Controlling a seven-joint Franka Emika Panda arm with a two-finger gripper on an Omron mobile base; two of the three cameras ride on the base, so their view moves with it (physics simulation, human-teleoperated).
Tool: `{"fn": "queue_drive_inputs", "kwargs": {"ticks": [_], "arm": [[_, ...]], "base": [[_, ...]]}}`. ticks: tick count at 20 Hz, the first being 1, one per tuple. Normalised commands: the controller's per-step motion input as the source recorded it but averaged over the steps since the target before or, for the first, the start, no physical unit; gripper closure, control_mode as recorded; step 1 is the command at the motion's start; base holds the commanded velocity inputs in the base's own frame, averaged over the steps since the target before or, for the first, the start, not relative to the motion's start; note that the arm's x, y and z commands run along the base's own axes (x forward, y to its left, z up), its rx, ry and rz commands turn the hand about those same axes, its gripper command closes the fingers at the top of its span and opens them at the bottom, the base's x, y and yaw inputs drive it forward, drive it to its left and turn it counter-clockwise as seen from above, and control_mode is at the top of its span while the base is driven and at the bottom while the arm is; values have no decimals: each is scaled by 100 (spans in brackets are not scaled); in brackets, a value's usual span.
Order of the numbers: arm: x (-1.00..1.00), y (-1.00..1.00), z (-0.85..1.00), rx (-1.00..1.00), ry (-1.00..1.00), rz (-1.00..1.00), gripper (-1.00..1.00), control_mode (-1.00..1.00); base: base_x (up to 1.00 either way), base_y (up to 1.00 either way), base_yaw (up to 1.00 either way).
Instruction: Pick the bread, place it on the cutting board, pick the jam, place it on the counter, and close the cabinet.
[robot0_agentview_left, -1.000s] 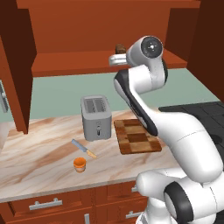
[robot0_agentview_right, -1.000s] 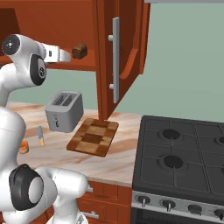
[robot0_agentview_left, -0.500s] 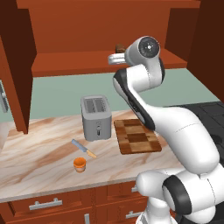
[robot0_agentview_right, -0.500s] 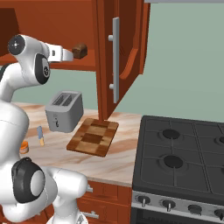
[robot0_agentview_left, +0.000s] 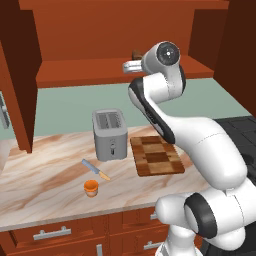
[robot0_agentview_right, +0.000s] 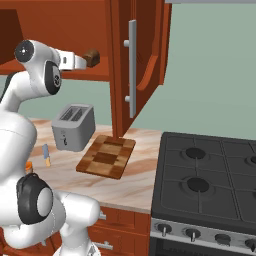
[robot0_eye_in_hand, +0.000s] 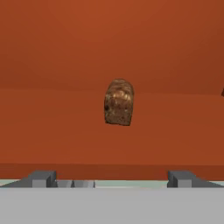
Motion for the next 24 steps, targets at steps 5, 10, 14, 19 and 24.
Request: {"fn": "queue_drive_inputs", "kwargs": {"ticks": [5, 10, 14, 19, 24], "arm": [[18, 0, -1, 0, 0, 0, -100, -100], [22, 0, -5, 0, 0, 0, -100, -100], [17, -3, -11, 0, 0, 0, -100, -100], [18, -2, -7, 0, 0, 0, -100, -100], [22, -4, 0, 0, 0, 0, -100, -100]], "base": [[0, 0, 0], [0, 0, 0], [0, 0, 0], [0, 0, 0], [0, 0, 0]]}}
